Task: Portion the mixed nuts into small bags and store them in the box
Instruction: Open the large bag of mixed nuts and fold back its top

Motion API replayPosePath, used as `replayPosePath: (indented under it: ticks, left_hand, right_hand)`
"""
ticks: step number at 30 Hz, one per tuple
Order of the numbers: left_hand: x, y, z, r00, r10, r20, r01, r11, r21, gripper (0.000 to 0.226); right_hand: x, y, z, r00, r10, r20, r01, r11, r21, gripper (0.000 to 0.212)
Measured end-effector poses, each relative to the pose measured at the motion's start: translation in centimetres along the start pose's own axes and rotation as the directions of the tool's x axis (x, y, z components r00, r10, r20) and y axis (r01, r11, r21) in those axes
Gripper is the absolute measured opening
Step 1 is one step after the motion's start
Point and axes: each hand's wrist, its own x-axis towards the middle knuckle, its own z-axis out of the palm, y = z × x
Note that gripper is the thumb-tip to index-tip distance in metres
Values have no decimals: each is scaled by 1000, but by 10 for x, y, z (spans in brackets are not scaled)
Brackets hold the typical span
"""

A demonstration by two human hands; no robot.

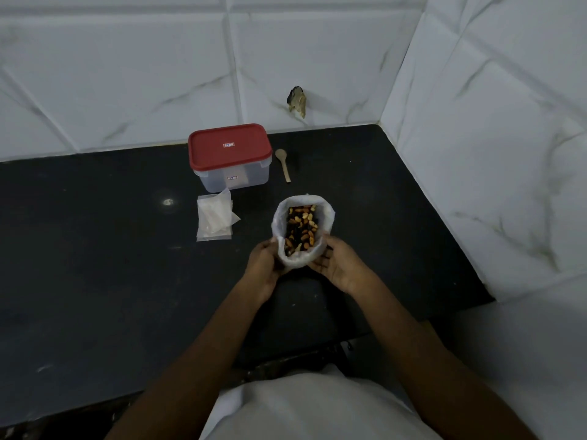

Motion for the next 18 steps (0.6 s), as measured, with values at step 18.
replayPosePath:
  ticks: [18]
  left_hand:
    - [74,65,10,944,286,163,-278,428,860,34]
  right_hand:
    - [57,-57,0,939,-329,-102,161,681,-714,27]
